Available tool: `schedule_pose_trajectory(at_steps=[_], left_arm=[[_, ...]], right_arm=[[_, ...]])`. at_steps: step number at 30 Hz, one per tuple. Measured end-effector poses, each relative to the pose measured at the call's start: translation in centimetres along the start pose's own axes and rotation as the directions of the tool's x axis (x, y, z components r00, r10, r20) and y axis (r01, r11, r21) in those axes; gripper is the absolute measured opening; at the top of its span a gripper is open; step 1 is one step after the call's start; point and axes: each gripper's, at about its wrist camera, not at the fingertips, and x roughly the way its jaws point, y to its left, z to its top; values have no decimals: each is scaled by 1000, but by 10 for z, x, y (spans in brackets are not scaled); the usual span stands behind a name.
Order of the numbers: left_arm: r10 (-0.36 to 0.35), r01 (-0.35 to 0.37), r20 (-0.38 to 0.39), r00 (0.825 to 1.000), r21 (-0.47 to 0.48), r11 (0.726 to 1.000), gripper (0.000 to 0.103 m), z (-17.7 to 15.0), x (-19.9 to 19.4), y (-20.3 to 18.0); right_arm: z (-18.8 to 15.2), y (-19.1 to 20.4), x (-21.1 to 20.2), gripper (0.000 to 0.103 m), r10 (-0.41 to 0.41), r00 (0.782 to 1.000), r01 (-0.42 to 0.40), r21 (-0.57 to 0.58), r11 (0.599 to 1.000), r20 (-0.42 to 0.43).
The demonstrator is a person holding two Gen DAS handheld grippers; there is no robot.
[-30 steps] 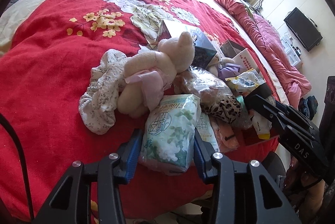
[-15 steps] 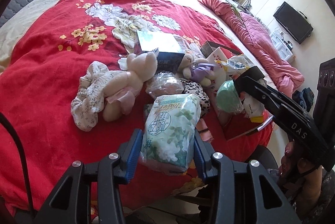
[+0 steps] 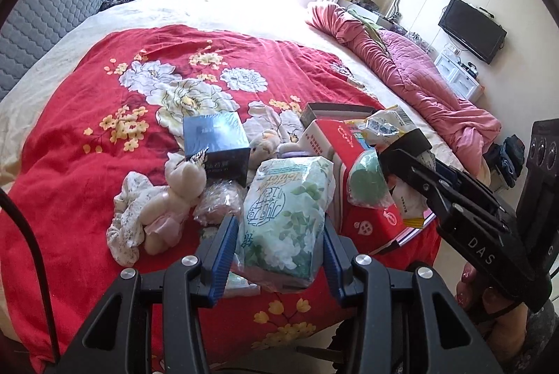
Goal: Organize soft objects
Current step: 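Carry the tissue pack and snack packet over the pink tray with both tools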
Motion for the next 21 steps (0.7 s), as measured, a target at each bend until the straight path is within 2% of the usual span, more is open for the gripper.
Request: schedule_pose_trajectory(at_steps=[6,12,16,21], left_arm=[[-1,0,22,1000,27,1000,46,15,0,-20],[-11,10,20,1000,38,999,46,20,6,-31],[-2,2,22,1000,31,1000,46,17,6,-26],[38,-38,46,998,1,999,46,16,-4,-5]], right_arm=[[4,-30,-9,38,25,999,-28,98,995,32],[0,-64,1,38,144,990,-142,268,953,10],[2,-52,2,38,192,981,-189,232,954,13],[2,-12,16,38,249,968,-241,154,958,-34]])
